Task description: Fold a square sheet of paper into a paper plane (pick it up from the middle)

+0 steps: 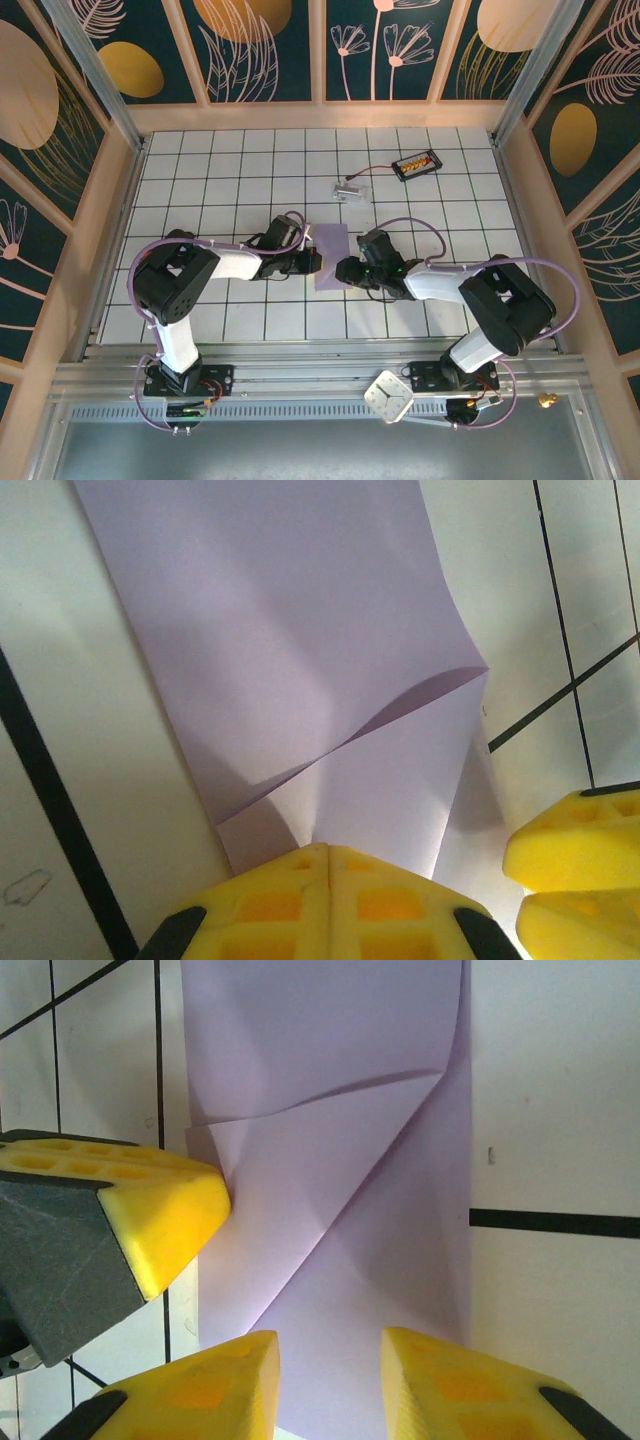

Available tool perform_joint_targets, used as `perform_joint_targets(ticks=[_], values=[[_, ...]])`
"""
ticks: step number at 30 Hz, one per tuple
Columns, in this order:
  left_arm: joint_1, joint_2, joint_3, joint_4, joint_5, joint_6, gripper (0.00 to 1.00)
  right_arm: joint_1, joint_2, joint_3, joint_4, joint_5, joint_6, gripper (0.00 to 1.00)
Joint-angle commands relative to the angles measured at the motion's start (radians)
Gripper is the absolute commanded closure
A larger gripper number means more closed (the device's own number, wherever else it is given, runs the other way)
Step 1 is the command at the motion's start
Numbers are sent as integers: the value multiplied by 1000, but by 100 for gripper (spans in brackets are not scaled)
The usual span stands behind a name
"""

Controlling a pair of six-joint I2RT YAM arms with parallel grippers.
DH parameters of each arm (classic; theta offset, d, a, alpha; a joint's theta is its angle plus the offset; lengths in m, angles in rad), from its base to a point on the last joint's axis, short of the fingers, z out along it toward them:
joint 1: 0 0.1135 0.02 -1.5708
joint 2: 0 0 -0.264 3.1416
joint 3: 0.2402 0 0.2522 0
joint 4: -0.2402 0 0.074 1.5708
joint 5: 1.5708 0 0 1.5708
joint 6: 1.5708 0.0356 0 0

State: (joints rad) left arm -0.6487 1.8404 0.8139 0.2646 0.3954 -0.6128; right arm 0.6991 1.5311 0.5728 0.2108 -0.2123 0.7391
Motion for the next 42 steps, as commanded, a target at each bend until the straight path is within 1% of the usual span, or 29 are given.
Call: perform_joint_targets(ticks=[1, 4, 7, 11, 16, 20, 28, 35, 42], values=[[0, 34, 7, -61, 10, 18, 100, -16, 16, -15, 56, -21, -20, 67], [0, 31, 4, -62, 8, 19, 100, -30, 11, -14, 66, -19, -42, 67], [-1, 29, 3, -66, 6, 21, 100, -44, -5, 13, -20, 12, -63, 66], [-1, 28, 1, -64, 4, 18, 100, -24, -36, 44, -168, 94, -75, 65], [-1, 29, 3, -65, 4, 18, 100, 24, -46, 45, -244, 127, -25, 64], [0, 34, 7, -69, 4, 22, 100, 56, -48, 35, -240, 125, 15, 63], [-1, 33, 7, -69, 5, 22, 100, 78, -16, 40, -236, 120, 39, 63], [0, 36, 9, -70, 5, 24, 100, 82, -25, 16, -102, 42, 56, 63], [0, 32, 10, -73, 8, 23, 100, 63, -5, 22, -62, 29, 47, 63]])
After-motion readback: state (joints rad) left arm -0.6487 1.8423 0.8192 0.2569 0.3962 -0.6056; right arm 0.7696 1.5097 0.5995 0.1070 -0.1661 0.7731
